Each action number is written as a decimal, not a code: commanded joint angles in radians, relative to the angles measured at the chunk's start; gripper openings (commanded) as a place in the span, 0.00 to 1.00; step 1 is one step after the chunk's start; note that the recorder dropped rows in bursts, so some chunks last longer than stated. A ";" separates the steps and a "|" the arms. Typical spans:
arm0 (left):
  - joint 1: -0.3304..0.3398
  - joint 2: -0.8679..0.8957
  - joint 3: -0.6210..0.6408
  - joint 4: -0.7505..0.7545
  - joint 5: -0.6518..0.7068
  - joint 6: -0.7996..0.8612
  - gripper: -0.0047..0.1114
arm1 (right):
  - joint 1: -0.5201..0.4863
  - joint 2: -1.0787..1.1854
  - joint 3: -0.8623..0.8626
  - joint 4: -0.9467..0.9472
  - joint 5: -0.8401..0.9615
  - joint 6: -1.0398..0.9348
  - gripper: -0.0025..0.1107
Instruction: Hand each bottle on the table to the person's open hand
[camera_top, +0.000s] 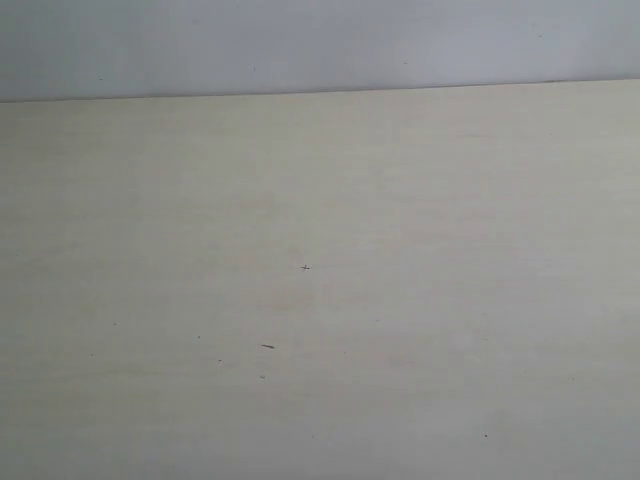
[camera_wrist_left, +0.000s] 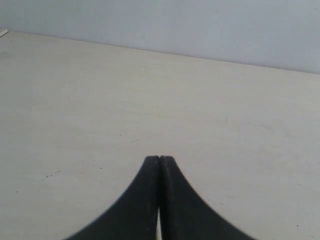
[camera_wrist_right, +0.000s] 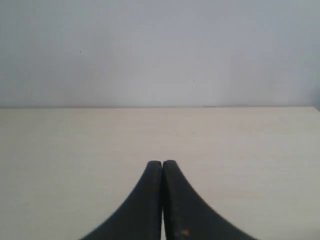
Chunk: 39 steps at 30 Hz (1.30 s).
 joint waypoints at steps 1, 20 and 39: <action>0.004 -0.006 -0.001 0.006 -0.003 -0.006 0.04 | -0.006 -0.010 0.034 -0.038 0.030 -0.011 0.02; 0.004 -0.006 -0.001 0.006 -0.003 -0.006 0.04 | -0.006 -0.010 0.034 0.057 0.032 0.042 0.02; -0.024 -0.006 -0.001 0.006 -0.003 -0.007 0.04 | -0.006 -0.010 0.034 0.057 0.032 0.042 0.02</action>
